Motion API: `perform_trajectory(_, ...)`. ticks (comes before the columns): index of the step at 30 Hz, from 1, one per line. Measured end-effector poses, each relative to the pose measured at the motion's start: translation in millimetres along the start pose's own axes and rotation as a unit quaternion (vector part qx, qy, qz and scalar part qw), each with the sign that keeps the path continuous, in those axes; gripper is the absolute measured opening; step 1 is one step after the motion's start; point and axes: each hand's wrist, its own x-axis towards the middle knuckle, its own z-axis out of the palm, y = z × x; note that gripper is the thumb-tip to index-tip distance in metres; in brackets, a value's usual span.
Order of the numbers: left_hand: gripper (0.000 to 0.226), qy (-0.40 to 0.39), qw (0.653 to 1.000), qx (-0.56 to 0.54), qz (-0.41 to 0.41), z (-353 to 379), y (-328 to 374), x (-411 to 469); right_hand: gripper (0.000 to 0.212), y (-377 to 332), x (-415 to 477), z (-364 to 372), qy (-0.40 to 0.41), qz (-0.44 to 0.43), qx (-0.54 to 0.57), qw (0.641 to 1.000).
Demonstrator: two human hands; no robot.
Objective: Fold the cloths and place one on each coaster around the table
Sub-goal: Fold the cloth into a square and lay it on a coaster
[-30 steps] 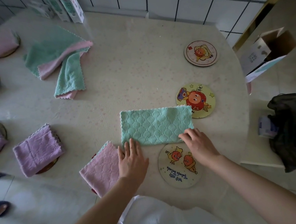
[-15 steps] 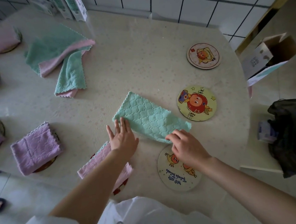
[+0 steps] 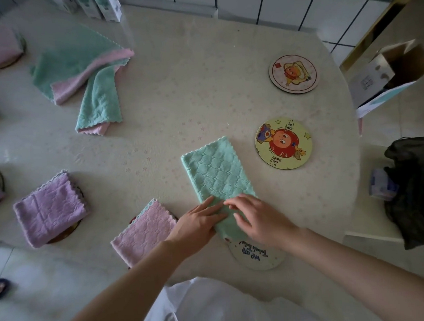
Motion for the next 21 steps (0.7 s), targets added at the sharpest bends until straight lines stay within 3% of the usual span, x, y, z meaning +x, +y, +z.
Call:
perform_trajectory(6, 0.040, 0.006, 0.999, -0.014, 0.040, -5, -8, -14, 0.075, 48, -5, -1, -0.078, -0.028, -0.180, 0.980)
perform_trajectory(11, 0.041, 0.050, 0.994, -0.099, -0.022, -4, -6, -13, 0.086, 56, -18, -5, -0.121, -0.042, -0.216, 0.968)
perform_trajectory(14, 0.037, 0.084, 0.978, -0.153, -0.110, -13, -2, -8, 0.080, 59, -17, -7, -0.123, -0.018, -0.183, 0.975)
perform_trajectory(17, 0.015, 0.069, 0.957, -0.182, -0.215, -27, -1, 6, 0.068, 57, -6, -12, -0.125, 0.012, -0.113, 0.986)
perform_trajectory(21, 0.029, 0.055, 0.910, -0.248, -0.328, -44, -8, 35, 0.037, 44, 25, -29, -0.078, 0.149, 0.026, 0.985)
